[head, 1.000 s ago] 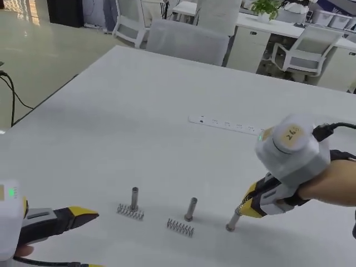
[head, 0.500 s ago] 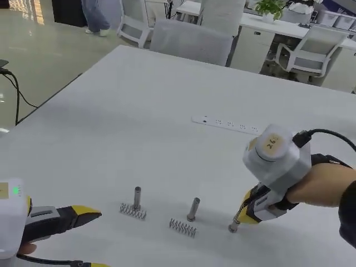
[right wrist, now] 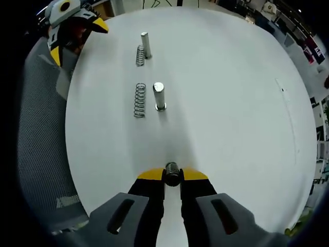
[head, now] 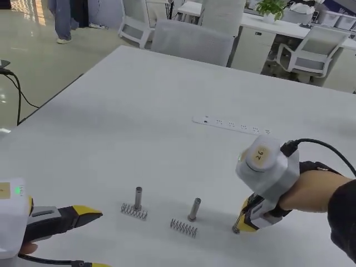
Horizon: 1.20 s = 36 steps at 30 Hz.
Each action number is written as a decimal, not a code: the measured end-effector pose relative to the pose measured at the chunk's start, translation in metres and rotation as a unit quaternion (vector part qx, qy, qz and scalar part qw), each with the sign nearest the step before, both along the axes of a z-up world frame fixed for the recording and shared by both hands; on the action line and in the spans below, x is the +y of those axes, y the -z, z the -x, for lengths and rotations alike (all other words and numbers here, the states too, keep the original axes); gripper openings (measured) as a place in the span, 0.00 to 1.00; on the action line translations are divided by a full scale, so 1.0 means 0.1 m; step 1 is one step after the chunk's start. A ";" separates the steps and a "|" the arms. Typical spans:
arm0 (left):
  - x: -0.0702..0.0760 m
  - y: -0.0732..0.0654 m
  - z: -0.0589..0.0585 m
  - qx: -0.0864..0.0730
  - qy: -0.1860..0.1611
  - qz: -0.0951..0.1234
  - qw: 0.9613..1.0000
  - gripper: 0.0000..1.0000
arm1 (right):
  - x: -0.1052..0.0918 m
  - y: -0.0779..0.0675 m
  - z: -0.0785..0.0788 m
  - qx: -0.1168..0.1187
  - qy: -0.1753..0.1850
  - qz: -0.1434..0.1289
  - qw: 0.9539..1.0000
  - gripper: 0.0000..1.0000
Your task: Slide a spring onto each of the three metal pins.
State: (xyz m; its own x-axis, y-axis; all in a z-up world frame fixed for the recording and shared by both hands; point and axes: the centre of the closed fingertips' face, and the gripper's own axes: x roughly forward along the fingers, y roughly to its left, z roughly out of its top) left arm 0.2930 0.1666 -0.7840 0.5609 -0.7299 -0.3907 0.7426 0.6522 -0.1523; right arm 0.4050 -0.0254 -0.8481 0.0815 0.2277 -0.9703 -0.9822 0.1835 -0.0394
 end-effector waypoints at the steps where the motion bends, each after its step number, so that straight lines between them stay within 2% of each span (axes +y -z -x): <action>1: 0.00 0.00 0.00 0.000 0.000 0.000 1.000 0.60 | 0.00 0.00 0.00 0.001 0.001 -0.002 1.000 0.08; 14: -0.01 0.00 0.00 0.000 0.001 0.000 1.000 0.60 | 0.02 0.01 -0.01 -0.001 0.002 -0.011 1.000 0.09; 22: -0.02 0.01 0.00 0.000 0.003 0.000 1.000 0.60 | 0.04 -0.01 0.00 -0.005 0.005 -0.022 1.000 0.15; 36: -0.04 0.01 0.00 -0.001 0.009 0.001 1.000 0.59 | 0.14 -0.21 0.01 -0.035 0.001 -0.046 0.998 0.21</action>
State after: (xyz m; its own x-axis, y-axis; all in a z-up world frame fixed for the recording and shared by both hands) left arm 0.2930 0.1630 -0.7853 0.5481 -0.7406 -0.3888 0.7543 0.6385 -0.1528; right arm 0.4042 -0.0115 -0.8269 0.1497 0.3159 -0.9369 -0.9771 0.1924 -0.0912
